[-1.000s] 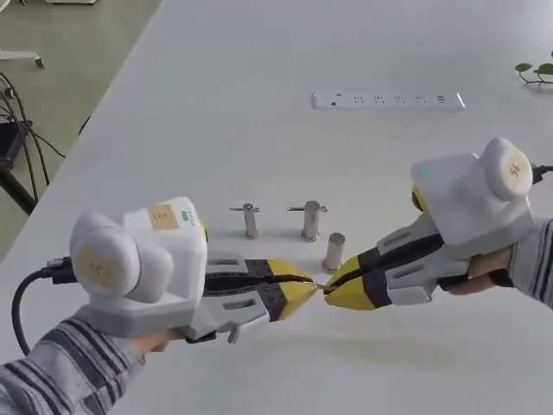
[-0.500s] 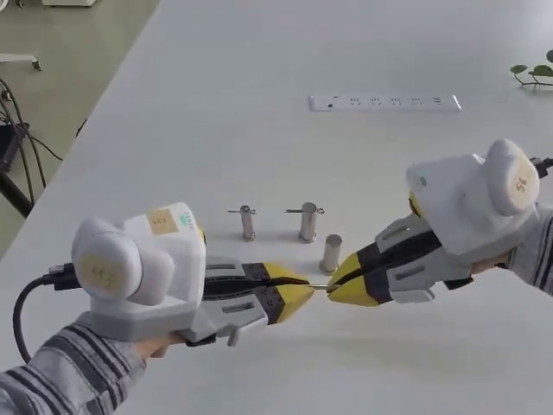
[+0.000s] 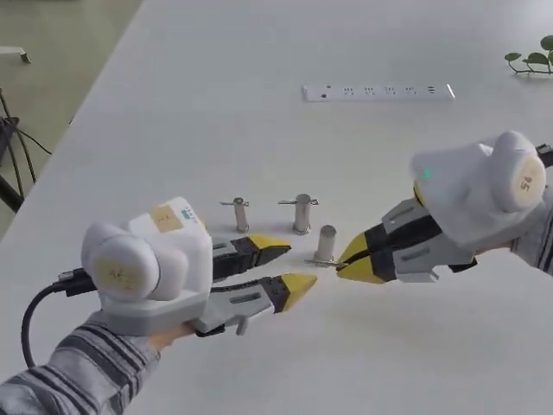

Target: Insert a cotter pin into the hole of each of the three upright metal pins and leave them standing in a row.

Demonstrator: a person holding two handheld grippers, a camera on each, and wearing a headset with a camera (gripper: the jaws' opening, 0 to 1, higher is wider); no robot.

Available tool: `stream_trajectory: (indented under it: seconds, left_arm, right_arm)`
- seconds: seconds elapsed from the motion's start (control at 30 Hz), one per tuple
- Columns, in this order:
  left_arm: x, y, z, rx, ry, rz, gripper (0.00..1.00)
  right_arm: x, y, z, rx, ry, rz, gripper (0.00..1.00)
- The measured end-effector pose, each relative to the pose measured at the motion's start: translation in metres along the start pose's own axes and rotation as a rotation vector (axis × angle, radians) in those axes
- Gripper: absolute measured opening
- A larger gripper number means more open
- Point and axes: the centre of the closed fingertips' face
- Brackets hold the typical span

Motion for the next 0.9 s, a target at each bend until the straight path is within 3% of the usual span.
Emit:
stream_trajectory:
  seconds: [0.13,0.4,0.5,0.63,0.9]
  left_arm:
    - [-0.006,0.006,-0.007,-0.052,-0.061,-0.016,0.27]
    - [-0.022,0.012,-0.012,-0.055,-0.114,-0.024,0.26]
    - [-0.028,0.013,-0.011,-0.039,-0.113,-0.027,0.26]
    - [-0.037,0.017,-0.011,-0.072,-0.138,-0.038,0.27]
    - [-0.057,0.021,-0.013,-0.040,-0.172,-0.055,0.27]
  right_arm:
    - [0.007,0.014,0.009,-0.014,0.035,-0.030,0.00]
    - [0.019,0.032,0.025,-0.037,0.093,-0.078,0.00]
    - [0.021,0.039,0.031,-0.037,0.105,-0.109,0.00]
    - [0.023,0.043,0.039,-0.031,0.102,-0.125,0.00]
    - [0.020,0.055,0.047,-0.022,0.094,-0.183,0.00]
Point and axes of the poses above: the centre of the closed fingertips' face, and the gripper's own axes: x roughly backward along the fingers, z roughly to its right, y roughly out of its underside, and after that the axes turned 10 degrees about -y, right-handed
